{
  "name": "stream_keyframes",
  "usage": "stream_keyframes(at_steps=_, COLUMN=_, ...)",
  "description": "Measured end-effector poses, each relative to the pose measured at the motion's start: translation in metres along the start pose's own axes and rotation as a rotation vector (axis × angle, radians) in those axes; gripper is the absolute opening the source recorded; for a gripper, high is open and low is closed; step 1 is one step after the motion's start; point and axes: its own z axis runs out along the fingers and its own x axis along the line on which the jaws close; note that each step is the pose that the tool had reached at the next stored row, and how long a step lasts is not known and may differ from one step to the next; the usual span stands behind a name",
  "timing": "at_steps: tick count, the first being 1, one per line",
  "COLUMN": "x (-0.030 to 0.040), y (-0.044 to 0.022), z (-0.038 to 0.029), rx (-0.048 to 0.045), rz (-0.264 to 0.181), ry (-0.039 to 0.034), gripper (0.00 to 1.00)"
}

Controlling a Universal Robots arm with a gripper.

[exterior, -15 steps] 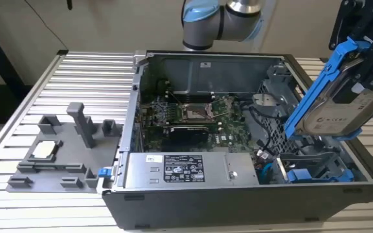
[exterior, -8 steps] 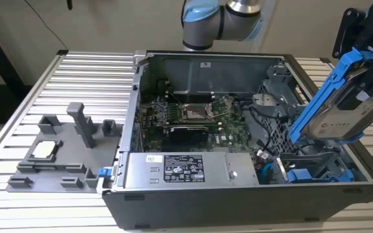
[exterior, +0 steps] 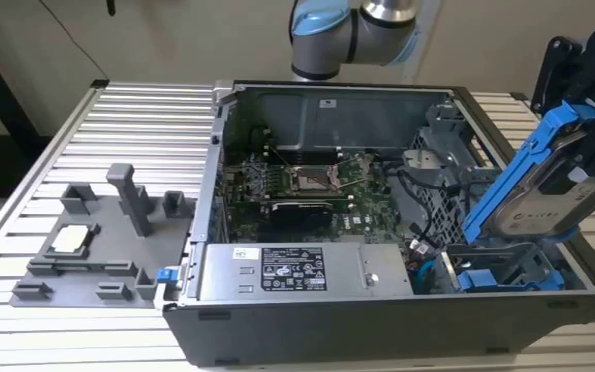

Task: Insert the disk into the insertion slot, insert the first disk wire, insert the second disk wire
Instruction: 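Insert the disk into the insertion slot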

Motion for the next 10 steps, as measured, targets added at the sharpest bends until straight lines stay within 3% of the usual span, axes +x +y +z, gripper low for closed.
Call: stream_keyframes(at_steps=10, x=0.0032, y=-0.0012, z=0.018, rx=0.0, rz=0.001, ry=-0.0001, gripper=0.33)
